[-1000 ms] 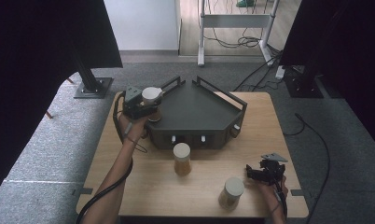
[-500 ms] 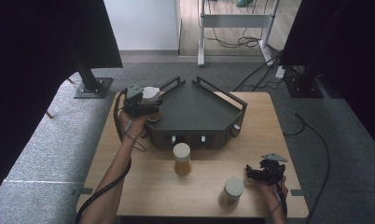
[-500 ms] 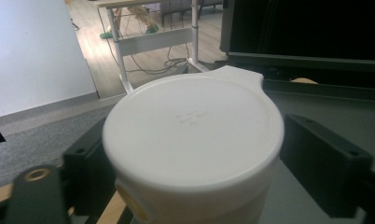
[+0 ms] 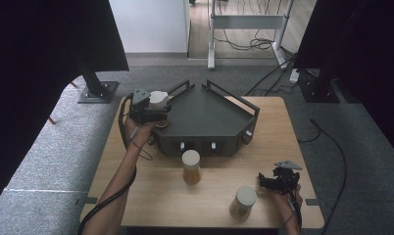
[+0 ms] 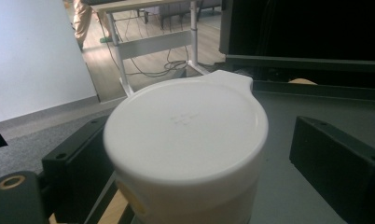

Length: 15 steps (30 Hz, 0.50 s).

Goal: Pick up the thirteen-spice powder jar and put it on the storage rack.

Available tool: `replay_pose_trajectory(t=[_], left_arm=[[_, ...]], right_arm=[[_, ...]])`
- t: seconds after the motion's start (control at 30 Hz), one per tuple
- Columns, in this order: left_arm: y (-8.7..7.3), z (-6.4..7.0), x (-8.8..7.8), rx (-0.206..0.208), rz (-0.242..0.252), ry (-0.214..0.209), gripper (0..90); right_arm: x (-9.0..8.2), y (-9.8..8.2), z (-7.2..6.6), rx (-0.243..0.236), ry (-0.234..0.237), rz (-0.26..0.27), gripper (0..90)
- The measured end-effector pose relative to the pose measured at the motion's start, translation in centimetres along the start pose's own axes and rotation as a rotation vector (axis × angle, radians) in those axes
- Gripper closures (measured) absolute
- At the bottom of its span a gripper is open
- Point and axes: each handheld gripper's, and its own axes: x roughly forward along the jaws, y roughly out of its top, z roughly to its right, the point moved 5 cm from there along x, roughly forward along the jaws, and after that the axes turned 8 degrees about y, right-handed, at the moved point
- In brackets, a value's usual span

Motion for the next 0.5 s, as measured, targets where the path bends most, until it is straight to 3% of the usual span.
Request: replay_pose_trajectory(t=[0.5], left_arm=[[0.5, -1.3, -3.1, 0.014, 0.03, 0.001, 8.8]], right_arm=[[0.0, 0.0, 0.0, -0.001, 0.0, 0.001, 3.4]])
